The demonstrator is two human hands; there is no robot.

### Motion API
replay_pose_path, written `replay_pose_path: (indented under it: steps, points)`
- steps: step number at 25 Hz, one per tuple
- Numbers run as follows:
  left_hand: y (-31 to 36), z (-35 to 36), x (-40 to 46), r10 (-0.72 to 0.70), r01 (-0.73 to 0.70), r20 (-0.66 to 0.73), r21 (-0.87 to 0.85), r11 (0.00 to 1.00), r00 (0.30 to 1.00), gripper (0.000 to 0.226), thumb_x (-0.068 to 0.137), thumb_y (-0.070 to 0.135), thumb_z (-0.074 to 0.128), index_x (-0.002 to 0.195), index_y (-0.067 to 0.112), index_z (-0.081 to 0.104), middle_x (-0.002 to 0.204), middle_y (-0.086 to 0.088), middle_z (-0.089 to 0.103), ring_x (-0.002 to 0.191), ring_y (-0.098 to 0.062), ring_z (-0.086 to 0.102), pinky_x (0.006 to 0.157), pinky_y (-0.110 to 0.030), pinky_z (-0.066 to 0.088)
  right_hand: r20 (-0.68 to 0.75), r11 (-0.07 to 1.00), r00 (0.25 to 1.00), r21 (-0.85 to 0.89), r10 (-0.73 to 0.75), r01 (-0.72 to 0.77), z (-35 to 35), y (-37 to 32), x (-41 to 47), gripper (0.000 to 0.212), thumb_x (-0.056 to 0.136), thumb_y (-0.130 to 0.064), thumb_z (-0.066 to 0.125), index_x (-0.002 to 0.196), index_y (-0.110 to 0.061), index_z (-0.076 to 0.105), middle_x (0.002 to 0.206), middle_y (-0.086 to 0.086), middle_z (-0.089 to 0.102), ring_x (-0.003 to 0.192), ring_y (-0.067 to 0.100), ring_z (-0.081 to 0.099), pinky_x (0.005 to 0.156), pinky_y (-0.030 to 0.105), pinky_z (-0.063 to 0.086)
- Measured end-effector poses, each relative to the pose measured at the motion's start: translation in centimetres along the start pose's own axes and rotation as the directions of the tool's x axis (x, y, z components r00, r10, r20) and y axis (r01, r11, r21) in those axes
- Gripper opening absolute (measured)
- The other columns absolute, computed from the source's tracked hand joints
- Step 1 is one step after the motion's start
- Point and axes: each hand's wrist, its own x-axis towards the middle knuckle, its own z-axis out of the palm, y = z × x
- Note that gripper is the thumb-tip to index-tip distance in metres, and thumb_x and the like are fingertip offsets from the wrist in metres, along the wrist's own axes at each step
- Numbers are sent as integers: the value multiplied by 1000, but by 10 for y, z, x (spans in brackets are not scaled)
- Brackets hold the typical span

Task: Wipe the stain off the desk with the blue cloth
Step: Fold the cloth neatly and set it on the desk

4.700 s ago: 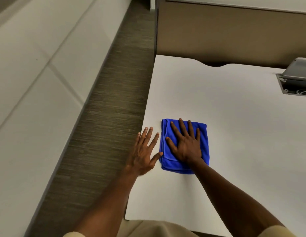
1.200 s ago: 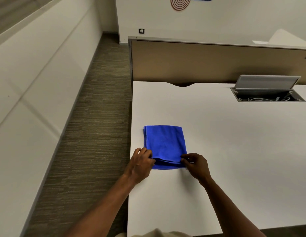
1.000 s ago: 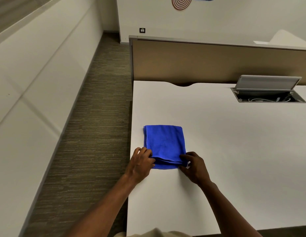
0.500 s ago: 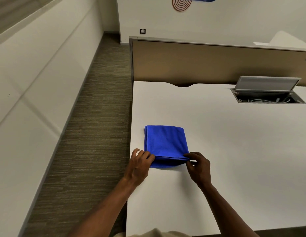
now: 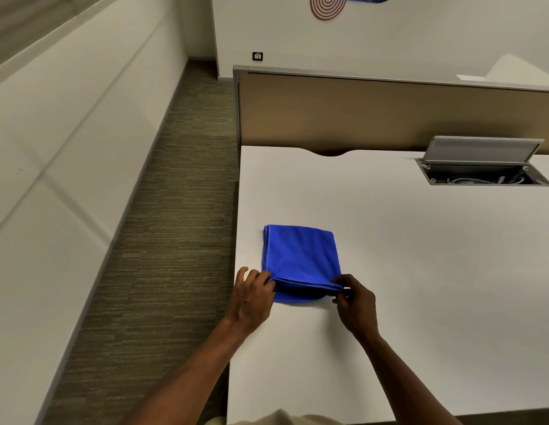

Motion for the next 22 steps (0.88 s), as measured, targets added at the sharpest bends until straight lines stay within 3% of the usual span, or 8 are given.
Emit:
replay_pose_path:
  steps: [2, 6, 10, 12, 16, 20, 22]
  points:
    - [1, -2, 1, 10, -10, 23, 19, 1000, 1000, 9, 84, 21, 80, 91, 17, 79, 99, -2, 74, 87, -21, 69, 97, -47, 54, -3, 995, 998, -78, -60, 59, -2, 1, 0, 40, 85, 14, 64, 100, -22, 72, 100, -3, 75, 82, 17, 72, 75, 29, 57]
    - [2, -5, 6, 0, 2, 74, -28, 1000, 997, 14, 95, 17, 62, 99, 16, 75, 101, -1, 70, 90, -19, 66, 106, -46, 45, 94, 929, 976, -299, -197, 216, -6, 1, -1, 29, 82, 9, 68, 103, -9, 73, 92, 5, 75, 79, 28, 68, 74, 37, 55]
    - [1, -9, 11, -3, -1, -23, -168, 986, 1000, 11, 96, 18, 59, 95, 15, 70, 95, 0, 67, 82, -18, 64, 98, -43, 49, 87, 938, 984, -300, -158, 177, -10, -3, 8, 18, 86, 5, 66, 101, -5, 70, 81, 8, 74, 73, 35, 67, 67, 37, 48]
    - [0, -7, 8, 37, -46, -73, -124, 991, 997, 6, 92, 16, 65, 96, 15, 70, 96, -1, 69, 84, -19, 65, 95, -43, 52, 116, 956, 988, -261, -104, 132, -14, -3, 12, 17, 88, 4, 64, 102, -4, 70, 85, 9, 76, 78, 34, 70, 72, 40, 53]
    - [4, 11, -16, 252, -251, -65, 27, 968, 965, 24, 81, 9, 75, 103, 16, 70, 106, -4, 70, 95, -22, 66, 99, -42, 53, 154, 973, 988, -225, -10, 45, -19, -5, 15, 20, 86, 5, 64, 99, -7, 74, 92, 7, 77, 84, 28, 72, 81, 40, 57]
    - [7, 10, -32, 186, -188, -27, -67, 980, 982, 36, 89, 34, 72, 119, 22, 56, 106, 4, 68, 96, -16, 65, 104, -44, 51, 173, 962, 984, -274, 34, 15, -21, -5, 15, 8, 86, -13, 74, 87, -16, 81, 79, -5, 74, 73, 14, 68, 72, 26, 48]
    - [5, 3, -26, 161, -161, -11, -56, 985, 987, 43, 87, 40, 73, 121, 22, 56, 104, 4, 68, 93, -17, 65, 103, -45, 51, 155, 959, 987, -285, 52, -6, -21, -4, 17, 23, 93, -29, 75, 76, -14, 80, 74, -4, 75, 71, 15, 68, 66, 23, 45]
